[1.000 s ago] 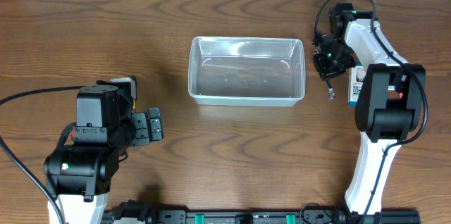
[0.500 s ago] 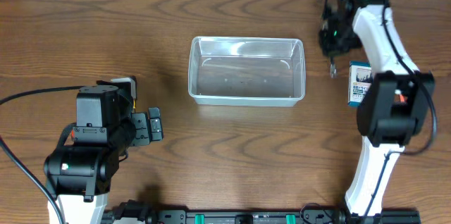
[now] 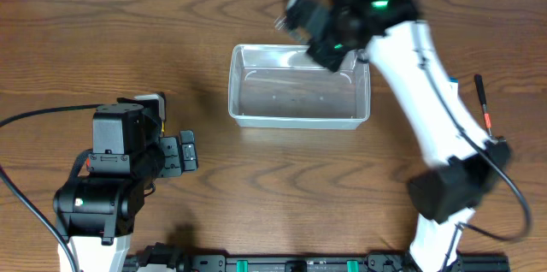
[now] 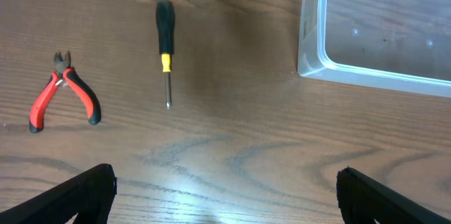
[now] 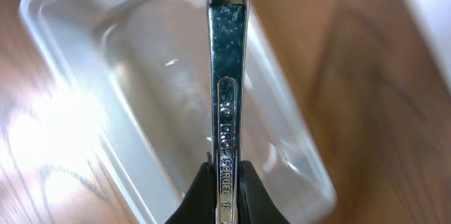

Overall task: Pack container
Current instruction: 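Lift the wrench with the right gripper and lower it into the container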

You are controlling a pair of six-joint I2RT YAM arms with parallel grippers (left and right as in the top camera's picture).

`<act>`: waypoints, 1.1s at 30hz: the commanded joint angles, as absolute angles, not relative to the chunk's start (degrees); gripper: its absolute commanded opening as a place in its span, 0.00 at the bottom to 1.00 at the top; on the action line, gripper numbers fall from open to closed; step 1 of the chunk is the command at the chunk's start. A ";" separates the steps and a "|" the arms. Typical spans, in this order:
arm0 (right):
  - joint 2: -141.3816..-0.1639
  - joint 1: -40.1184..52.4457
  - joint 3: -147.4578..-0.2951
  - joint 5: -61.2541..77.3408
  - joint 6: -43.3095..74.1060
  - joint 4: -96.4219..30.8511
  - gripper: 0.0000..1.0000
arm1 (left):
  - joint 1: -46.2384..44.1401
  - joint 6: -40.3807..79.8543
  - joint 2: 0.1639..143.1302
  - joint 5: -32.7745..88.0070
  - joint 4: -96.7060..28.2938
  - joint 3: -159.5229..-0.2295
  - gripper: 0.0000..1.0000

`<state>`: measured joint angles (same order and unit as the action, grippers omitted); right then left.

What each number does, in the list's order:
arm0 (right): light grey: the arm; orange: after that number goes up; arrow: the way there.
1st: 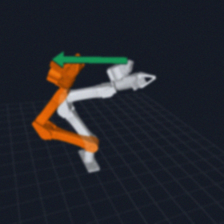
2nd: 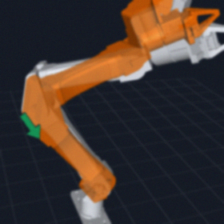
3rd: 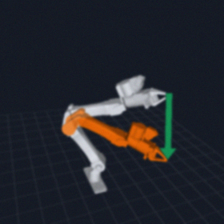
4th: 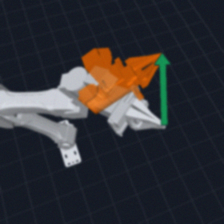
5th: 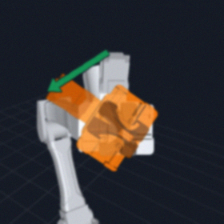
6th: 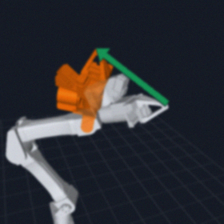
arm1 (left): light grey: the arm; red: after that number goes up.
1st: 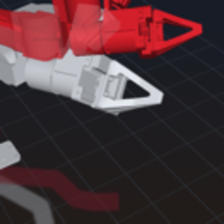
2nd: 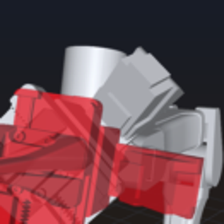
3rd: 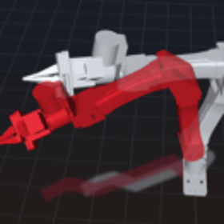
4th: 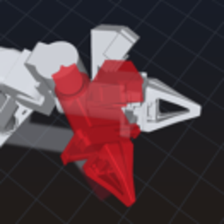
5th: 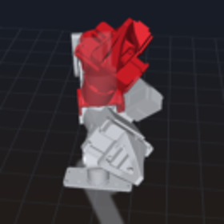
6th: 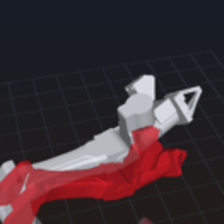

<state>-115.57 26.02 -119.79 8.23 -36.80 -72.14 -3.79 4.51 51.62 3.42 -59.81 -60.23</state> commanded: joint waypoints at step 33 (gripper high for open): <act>-131.57 26.59 -121.25 0.19 -34.30 -76.49 0.90 | -3.44 4.99 51.57 2.90 -60.01 -61.41 0.98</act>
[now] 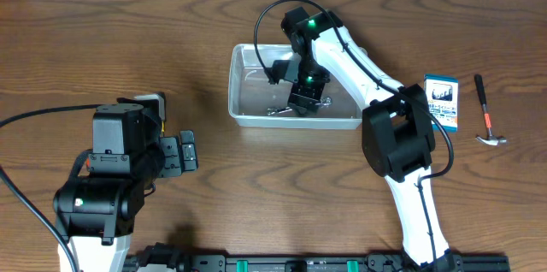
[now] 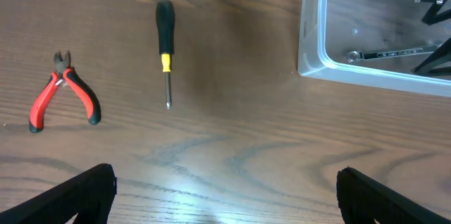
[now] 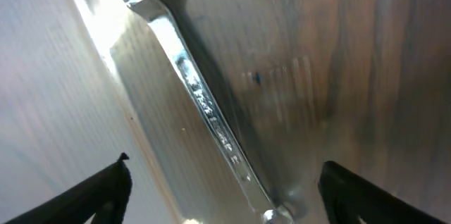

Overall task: Pack container
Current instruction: 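Lift the wrench with the right gripper and lower it into the container, then move the right gripper to the blue screwdriver-set box and grasp it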

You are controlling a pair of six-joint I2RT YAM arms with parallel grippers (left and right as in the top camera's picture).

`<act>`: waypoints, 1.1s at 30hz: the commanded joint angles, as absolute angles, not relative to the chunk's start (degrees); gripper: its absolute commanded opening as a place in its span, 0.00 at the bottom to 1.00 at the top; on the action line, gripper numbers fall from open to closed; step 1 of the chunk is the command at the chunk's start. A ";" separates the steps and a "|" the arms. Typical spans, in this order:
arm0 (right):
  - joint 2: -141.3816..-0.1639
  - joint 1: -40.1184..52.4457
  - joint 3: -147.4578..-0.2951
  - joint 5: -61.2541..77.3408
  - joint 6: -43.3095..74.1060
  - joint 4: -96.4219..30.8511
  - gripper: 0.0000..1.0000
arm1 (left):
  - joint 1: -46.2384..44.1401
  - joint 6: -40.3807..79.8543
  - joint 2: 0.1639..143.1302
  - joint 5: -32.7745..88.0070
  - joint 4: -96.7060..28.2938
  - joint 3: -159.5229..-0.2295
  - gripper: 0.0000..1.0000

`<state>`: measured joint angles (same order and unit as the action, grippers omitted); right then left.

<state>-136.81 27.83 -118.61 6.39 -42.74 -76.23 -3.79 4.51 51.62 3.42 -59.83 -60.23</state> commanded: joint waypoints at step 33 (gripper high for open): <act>-115.22 -13.54 -92.03 -5.74 3.64 -63.75 0.99 | -3.44 4.99 51.59 2.92 -59.99 -61.41 0.98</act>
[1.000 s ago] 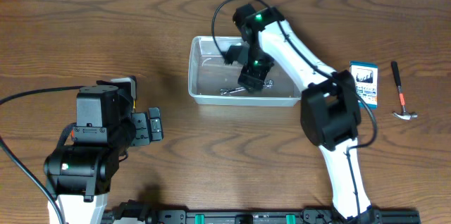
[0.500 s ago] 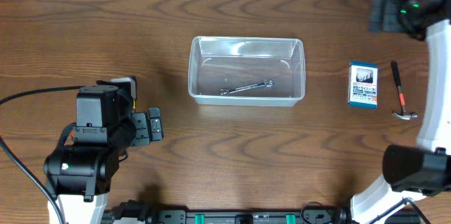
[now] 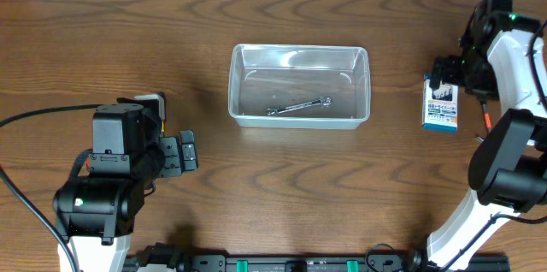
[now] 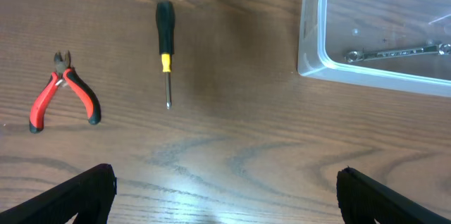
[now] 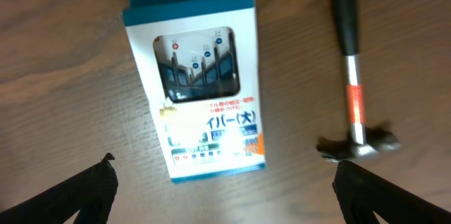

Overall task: Pack container
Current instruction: 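Move the right gripper to the blue screwdriver-set box and grasp it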

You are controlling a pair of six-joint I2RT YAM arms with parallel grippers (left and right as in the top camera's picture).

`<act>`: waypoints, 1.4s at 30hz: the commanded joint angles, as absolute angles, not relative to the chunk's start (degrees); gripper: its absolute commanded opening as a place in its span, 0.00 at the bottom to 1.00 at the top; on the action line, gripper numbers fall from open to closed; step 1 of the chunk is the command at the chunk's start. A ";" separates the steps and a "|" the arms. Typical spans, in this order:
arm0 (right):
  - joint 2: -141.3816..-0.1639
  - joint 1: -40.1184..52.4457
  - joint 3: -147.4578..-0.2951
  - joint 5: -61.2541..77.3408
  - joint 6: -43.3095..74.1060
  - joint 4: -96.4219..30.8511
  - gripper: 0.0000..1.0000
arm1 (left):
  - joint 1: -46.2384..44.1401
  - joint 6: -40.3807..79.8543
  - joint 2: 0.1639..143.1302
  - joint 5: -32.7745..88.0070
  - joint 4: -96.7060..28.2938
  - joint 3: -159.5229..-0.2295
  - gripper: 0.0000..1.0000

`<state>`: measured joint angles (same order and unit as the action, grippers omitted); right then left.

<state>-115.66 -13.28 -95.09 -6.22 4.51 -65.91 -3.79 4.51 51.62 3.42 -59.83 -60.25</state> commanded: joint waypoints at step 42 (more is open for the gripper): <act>-115.44 -15.75 -72.99 0.23 -1.61 -40.21 0.99 | -3.44 4.99 51.59 2.92 -60.01 -61.41 0.98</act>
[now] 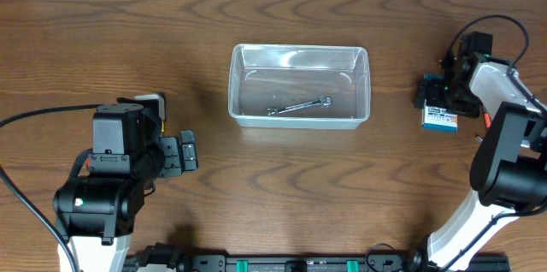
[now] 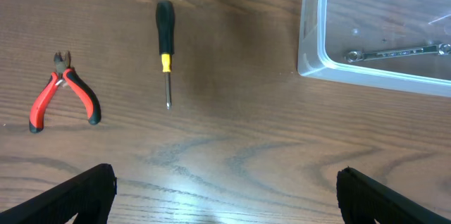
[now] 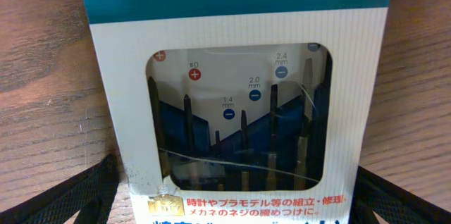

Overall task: Pack container
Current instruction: 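Move the right gripper to the blue screwdriver-set box and grasp it, then carry the box with the right gripper and release it in the container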

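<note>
A clear plastic container (image 1: 299,84) stands mid-table with a silver wrench (image 1: 299,106) lying inside; both also show in the left wrist view, the container (image 2: 373,34) and the wrench (image 2: 394,53). At the right lies a teal-and-white boxed screwdriver set (image 3: 236,97), mostly covered from overhead by my right gripper (image 1: 438,97). The right gripper (image 3: 236,199) is open, low over the box, with one finger (image 3: 84,192) on each side of it. My left gripper (image 2: 225,203) hangs open over bare wood at the lower left.
Red-handled pliers (image 2: 63,97) and a black-and-yellow screwdriver (image 2: 164,48) lie on the wood left of the container. A hammer (image 1: 485,121) lies just right of the box, mostly hidden by the right arm. The left arm (image 1: 111,178) fills the lower left.
My right gripper has come down onto the boxed screwdriver set, which now fills its view between the open fingers. The hammer has left that view. The left arm has not moved.
My right gripper was shut on the wrench above the container. Then it was open inside the container with the wrench lying on the bottom. Then it was at the right, open above the box and hammer, and now straddles the box.
</note>
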You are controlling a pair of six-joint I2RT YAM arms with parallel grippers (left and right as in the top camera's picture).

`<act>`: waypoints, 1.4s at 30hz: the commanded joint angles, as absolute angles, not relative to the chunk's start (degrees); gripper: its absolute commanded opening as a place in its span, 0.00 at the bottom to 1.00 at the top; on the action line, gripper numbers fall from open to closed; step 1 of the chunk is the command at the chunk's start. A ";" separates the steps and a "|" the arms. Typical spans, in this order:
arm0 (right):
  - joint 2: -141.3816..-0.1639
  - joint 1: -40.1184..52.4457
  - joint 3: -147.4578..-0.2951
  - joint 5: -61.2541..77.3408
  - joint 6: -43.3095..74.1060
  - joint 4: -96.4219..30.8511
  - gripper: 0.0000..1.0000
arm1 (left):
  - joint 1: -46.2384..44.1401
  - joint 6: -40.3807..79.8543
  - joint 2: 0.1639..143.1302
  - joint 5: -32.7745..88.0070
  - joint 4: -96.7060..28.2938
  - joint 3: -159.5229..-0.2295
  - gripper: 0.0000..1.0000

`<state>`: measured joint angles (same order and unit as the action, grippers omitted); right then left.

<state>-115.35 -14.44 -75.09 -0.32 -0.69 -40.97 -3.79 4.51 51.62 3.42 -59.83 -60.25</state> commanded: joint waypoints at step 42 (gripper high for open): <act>-111.57 -13.34 -85.45 7.05 -0.95 -49.74 0.01 | -3.44 4.99 51.59 2.92 -60.38 -61.41 0.98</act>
